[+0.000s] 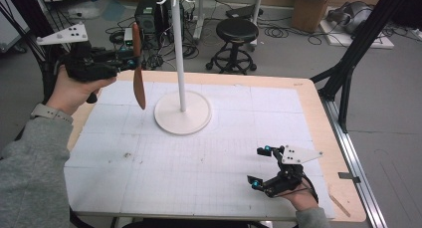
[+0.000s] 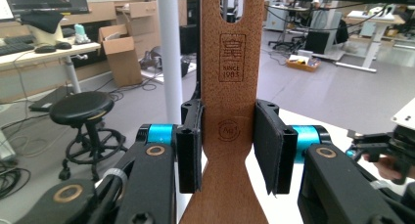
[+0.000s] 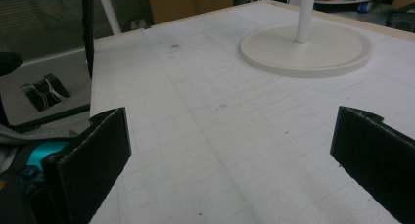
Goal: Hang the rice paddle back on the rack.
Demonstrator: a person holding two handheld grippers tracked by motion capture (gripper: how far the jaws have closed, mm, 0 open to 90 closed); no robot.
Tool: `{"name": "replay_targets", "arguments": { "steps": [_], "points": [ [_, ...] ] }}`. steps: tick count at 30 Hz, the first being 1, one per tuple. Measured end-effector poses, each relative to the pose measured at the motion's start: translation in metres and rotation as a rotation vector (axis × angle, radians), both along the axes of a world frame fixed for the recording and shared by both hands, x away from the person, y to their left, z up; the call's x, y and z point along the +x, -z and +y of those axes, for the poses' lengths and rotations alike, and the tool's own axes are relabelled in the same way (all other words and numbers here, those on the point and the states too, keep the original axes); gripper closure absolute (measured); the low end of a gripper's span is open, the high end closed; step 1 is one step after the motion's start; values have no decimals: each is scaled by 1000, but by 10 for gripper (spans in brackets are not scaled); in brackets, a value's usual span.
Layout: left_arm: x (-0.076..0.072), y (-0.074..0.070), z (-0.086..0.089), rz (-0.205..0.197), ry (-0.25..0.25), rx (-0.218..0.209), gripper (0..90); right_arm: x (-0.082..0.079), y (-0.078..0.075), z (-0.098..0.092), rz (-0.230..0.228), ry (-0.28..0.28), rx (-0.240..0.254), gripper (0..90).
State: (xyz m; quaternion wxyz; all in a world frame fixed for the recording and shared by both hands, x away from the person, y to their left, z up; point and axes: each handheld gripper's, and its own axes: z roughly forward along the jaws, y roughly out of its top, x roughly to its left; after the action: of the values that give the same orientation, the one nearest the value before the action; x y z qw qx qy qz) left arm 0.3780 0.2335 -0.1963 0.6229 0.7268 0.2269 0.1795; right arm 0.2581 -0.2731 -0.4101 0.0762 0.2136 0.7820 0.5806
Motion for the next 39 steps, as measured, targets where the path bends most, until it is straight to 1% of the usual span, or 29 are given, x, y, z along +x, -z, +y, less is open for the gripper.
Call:
{"name": "replay_targets", "arguments": {
  "steps": [1, 2, 4, 5, 8, 10, 14, 15, 17, 21, 22, 23, 25, 28, 30, 32, 34, 35, 39],
  "points": [
    [1, -1, 0, 0, 0, 1, 650, 0, 0, 0, 2, -1, -1, 0],
    [2, -3, -1, -3, -4, -1, 650, 0, 0, 0, -9, 1, -2, 0],
    [4, -5, -1, -3, -5, -15, 650, 0, 0, 0, -1, 0, -4, 0],
    [6, -6, -1, -1, -4, -19, 650, 1, 0, -1, -7, 2, -4, 0],
    [9, -10, -5, 2, -5, -9, 651, 1, 0, 0, 1, 5, -5, 0],
    [12, -14, -7, 3, -7, -11, 651, 2, 1, 1, 1, -1, -9, 0],
    [19, -22, -11, 8, -5, -31, 650, 1, 0, 0, -3, 2, -8, 0],
    [21, -23, -13, 10, -12, -25, 650, 2, 0, -1, -11, 6, -2, 0],
    [25, -26, -17, 16, -23, -16, 650, 1, 0, -2, -7, 12, 2, 0],
    [30, -31, -22, 15, -20, -17, 651, 2, -1, -3, -2, 8, 9, 0],
    [31, -31, -24, 18, -22, -21, 651, 2, -1, -3, -4, 10, 8, 0],
    [32, -33, -26, 17, -26, -9, 650, 3, 0, -3, -2, 10, 8, 0],
    [34, -36, -27, 19, -35, -13, 650, 3, 0, -3, -4, 9, 11, 0],
    [37, -39, -28, 19, -42, -11, 651, 3, 0, -3, 9, 6, 15, 0],
    [39, -41, -30, 16, -48, -6, 651, 3, 0, -3, 9, 6, 15, 0],
    [39, -42, -31, 1, -51, -1, 650, 3, 0, -3, 9, 6, 15, 0],
    [40, -43, -32, 4, -56, 10, 650, 3, 0, -3, 8, 7, 14, 0],
    [40, -44, -32, 2, -56, 4, 650, 3, 0, -3, 11, 6, 13, 0],
    [40, -47, -34, 0, -62, 11, 650, 3, 0, -3, 11, 6, 14, 0]
  ]
}}
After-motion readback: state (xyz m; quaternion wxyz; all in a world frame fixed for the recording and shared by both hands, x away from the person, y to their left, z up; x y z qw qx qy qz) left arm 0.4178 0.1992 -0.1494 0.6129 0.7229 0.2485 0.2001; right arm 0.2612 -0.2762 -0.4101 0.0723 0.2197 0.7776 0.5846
